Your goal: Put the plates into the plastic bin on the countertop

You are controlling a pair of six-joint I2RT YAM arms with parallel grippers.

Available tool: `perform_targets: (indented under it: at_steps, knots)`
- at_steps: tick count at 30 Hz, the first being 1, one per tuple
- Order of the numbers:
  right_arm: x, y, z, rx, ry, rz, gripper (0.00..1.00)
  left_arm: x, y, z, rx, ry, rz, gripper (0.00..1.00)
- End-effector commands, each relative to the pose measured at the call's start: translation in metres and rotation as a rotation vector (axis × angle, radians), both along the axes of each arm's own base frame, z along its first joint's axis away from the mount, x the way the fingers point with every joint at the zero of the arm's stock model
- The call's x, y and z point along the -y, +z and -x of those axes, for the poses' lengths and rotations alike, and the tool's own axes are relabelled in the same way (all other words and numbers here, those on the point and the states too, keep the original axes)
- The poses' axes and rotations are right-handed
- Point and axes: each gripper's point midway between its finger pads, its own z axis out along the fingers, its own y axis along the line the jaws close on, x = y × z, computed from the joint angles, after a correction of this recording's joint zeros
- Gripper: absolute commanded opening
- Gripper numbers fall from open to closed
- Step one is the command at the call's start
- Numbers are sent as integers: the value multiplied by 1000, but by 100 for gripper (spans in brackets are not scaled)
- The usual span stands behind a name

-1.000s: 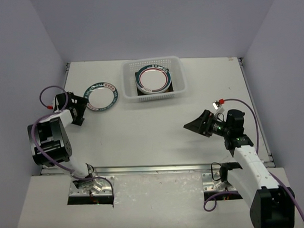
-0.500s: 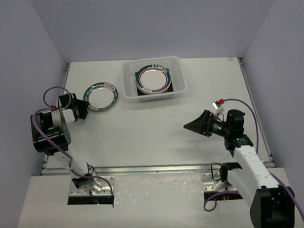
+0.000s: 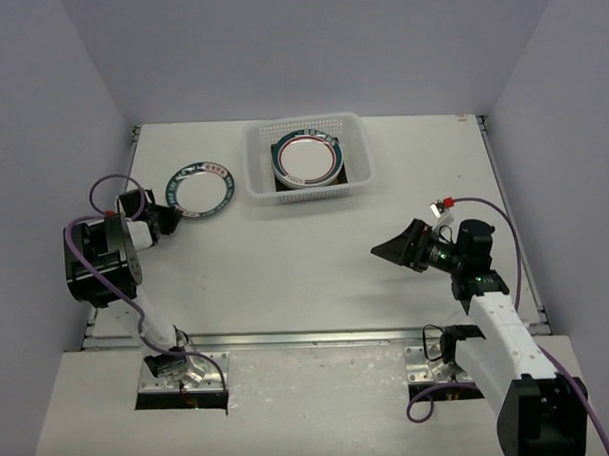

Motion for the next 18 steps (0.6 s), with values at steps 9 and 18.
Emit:
perform_targets:
  at_steps: [9, 18]
  knots:
    - [5, 2, -4, 61, -9, 37, 99, 16, 206, 14, 514, -8, -196, 0]
    - [9, 2, -5, 63, -39, 42, 99, 134, 278, -39, 640, -386, -220, 0]
